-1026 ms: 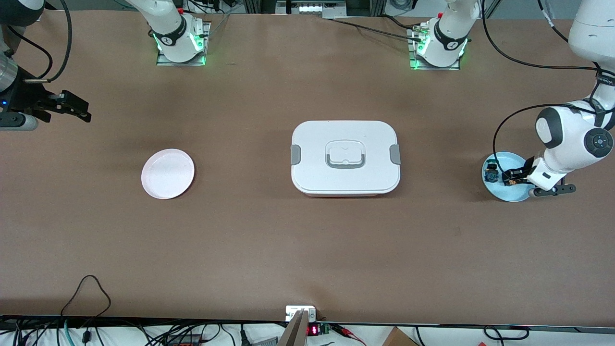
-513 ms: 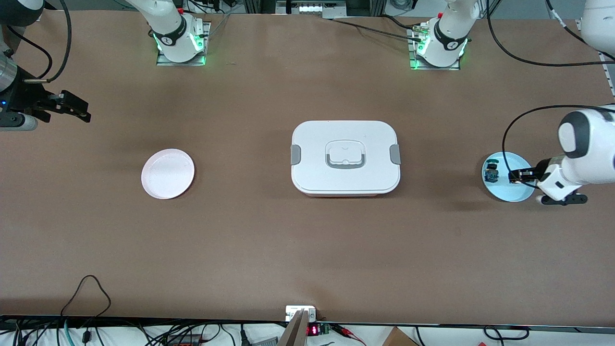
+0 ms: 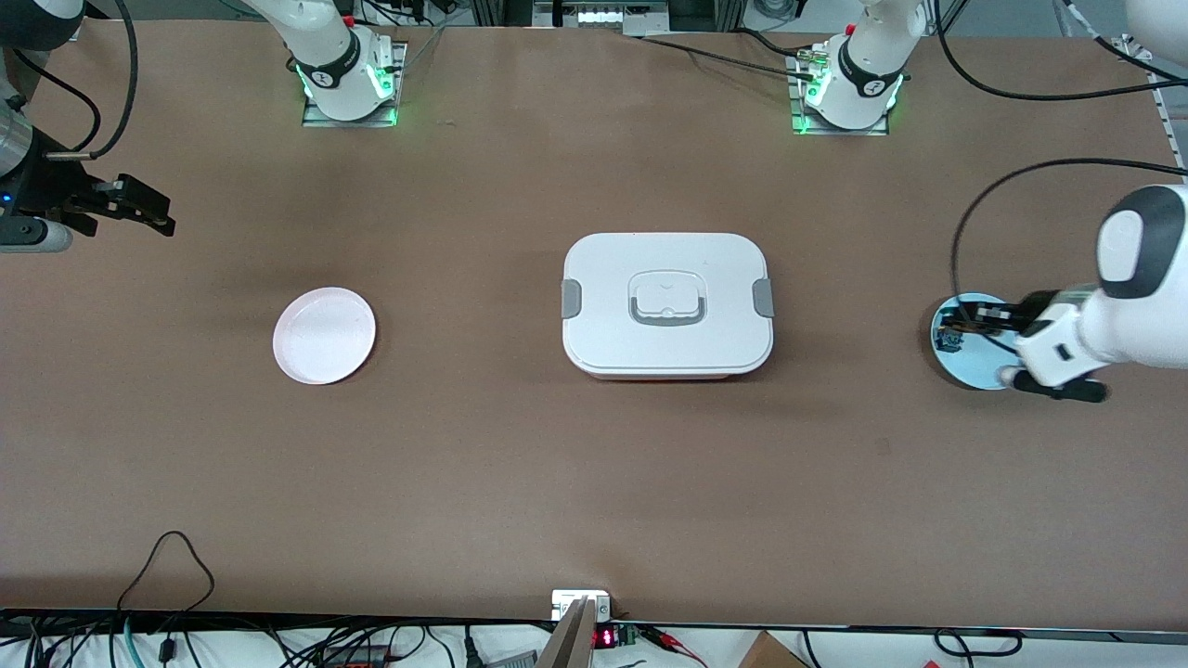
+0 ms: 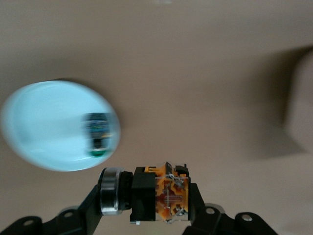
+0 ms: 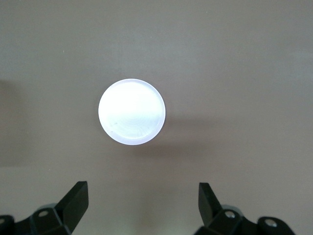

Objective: Transfer orange switch to right arm and place
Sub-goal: 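Lift the switch with the left gripper and carry it over the box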

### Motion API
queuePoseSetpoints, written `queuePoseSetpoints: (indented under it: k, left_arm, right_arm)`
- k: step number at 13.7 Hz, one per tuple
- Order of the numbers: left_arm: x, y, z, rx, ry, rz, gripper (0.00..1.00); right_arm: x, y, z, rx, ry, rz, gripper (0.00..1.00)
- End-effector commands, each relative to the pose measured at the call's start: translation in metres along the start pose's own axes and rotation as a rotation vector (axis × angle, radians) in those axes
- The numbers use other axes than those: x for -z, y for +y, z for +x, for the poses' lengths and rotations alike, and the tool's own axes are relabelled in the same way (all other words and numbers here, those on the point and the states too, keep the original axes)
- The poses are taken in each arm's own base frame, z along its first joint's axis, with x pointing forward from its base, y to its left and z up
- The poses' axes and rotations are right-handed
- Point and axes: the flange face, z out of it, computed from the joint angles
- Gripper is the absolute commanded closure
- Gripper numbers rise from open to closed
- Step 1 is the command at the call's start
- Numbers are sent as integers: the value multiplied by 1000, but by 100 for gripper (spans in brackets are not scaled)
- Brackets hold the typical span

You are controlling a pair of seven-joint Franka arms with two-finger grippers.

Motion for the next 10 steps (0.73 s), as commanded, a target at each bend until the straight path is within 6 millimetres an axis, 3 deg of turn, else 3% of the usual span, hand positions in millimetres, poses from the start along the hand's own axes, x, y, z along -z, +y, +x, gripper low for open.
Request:
queuePoseSetpoints:
  k: [1, 3, 7, 10]
  left_arm:
    - [10, 68, 1, -145, -32, -159, 69]
    - [28, 116, 1, -297, 5, -231, 72]
    - [27, 202, 4, -531, 56, -615, 74]
    - [41, 247, 7, -745, 238, -753, 74]
  right_arm:
    - [12, 1, -2, -8, 20, -8, 0]
    - [13, 3, 1, -11, 22, -4, 0]
    - [14, -5, 2, 9, 25, -11, 0]
    - [14, -3, 1, 1, 25, -2, 0]
